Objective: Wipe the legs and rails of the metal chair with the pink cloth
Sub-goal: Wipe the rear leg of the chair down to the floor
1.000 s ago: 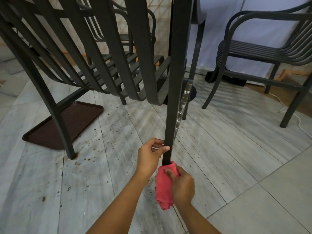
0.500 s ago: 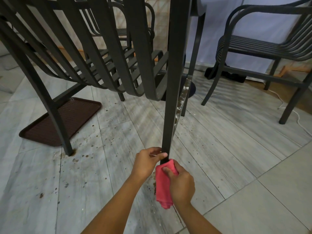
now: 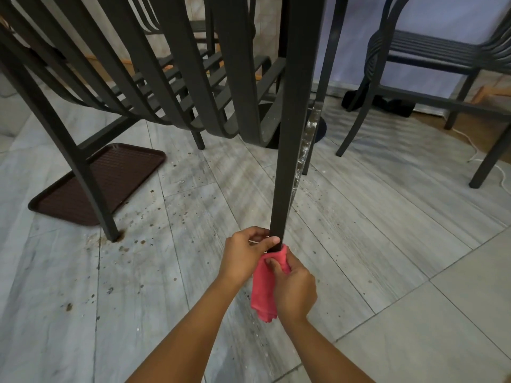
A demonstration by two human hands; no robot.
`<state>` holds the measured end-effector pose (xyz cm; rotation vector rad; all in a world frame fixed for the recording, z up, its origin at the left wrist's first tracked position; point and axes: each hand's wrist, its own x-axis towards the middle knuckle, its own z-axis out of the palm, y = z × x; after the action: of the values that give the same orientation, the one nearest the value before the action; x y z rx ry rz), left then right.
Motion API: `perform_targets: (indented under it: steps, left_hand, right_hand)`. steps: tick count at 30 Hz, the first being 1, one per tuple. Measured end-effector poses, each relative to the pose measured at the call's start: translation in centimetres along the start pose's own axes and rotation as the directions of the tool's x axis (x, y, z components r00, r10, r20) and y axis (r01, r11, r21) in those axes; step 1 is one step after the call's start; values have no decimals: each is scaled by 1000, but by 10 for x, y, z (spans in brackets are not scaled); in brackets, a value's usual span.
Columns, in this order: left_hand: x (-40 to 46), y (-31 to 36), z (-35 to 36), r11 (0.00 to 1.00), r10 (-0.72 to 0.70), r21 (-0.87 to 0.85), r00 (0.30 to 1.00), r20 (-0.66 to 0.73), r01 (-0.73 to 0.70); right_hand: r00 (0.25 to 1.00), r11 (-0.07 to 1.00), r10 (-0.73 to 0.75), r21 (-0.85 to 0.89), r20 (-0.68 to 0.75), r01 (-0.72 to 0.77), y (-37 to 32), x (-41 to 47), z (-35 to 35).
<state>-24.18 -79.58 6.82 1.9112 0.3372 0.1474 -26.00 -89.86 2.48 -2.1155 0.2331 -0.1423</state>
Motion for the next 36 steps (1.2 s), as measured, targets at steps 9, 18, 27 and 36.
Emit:
perform_targets:
  steps: [9, 18, 27, 36]
  left_hand:
    - [0, -5, 3, 999, -8, -35, 1000, 3, 8]
    - [2, -8, 3, 999, -10, -50, 1000, 1, 10]
    - [1, -9, 4, 998, 2, -65, 1000, -10, -3]
    - [-7, -39, 6, 994, -109, 31, 990, 86, 106]
  right_hand:
    - [997, 997, 75, 12, 28, -76, 22, -6, 12]
    - [963, 964, 245, 84, 109, -254, 37, -8, 22]
    - [979, 988, 151, -4, 138, -152, 36, -8, 17]
    - [960, 988, 147, -87, 240, -129, 48, -2, 0]
